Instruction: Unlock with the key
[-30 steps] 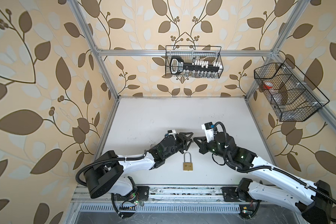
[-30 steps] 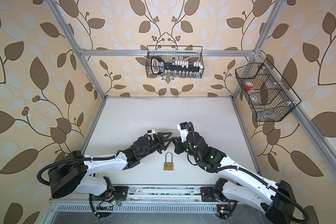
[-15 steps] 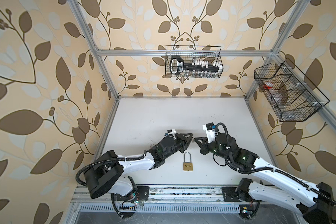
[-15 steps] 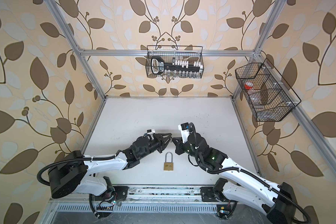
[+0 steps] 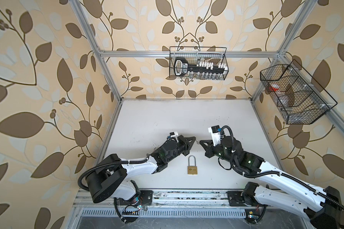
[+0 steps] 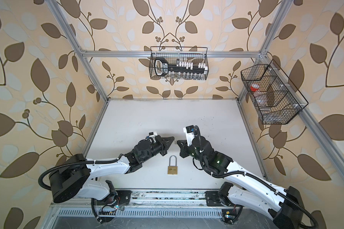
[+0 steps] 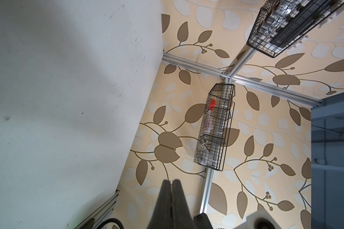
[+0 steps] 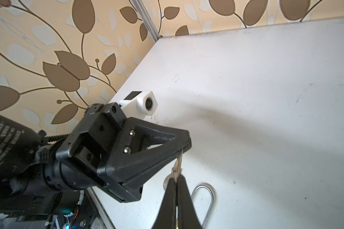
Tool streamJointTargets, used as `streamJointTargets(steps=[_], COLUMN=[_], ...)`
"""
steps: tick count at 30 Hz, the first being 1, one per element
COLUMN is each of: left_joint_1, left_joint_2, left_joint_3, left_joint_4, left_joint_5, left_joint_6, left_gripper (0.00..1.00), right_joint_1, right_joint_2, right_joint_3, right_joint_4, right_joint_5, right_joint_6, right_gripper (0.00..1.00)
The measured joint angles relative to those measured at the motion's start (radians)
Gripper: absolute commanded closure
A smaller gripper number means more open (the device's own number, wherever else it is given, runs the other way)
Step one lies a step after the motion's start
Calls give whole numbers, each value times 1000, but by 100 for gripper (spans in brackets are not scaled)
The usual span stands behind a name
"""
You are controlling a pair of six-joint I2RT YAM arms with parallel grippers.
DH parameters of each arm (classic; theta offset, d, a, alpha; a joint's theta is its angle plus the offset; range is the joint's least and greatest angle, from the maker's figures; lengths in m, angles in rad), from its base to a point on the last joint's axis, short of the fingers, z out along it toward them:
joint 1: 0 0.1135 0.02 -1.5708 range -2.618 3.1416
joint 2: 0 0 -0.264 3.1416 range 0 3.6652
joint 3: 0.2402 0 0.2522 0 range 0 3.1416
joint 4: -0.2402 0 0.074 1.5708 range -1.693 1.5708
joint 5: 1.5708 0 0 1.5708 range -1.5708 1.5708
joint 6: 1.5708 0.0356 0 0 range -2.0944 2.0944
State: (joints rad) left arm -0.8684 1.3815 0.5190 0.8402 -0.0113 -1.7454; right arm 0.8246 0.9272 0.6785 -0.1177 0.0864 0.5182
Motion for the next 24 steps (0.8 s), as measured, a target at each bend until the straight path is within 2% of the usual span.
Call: streamJointTargets(steps=[5,6,8,12,16,18,21,24], left_joint_1=[12,13,28,119,230,261,278,279], left_joint_2=[-1,-2,-10,-48,-81,-85,-84,-82], left_joint_3=[-1,-2,-2,-2,16,45,138,239], left_joint_4=[-1,-2,-8,-68,-215,-303,-488,-624], left_joint_5=[1,2,11,61,111,127,140,129], left_joint_6=[8,13,29,112,249,334,556,780], left_gripper=[100,100,100,100,100,100,100,100], right_joint_1=[0,0,0,0,-8,-16,-55,-169], right_joint_2=[0,-1,-11,-64,-102,-99,-86,-54], right_joint_3=[0,-2,-10,-47,-71,-71,-75,-89], right_joint_4=[5,5,5,2,-1,4,32,106], right_joint_5=[1,3,11,38,53,50,13,-105], right_joint_6=[2,2,2,5,7,-1,-14,-6], right_gripper=[100,96,79,63,46,44,41,41])
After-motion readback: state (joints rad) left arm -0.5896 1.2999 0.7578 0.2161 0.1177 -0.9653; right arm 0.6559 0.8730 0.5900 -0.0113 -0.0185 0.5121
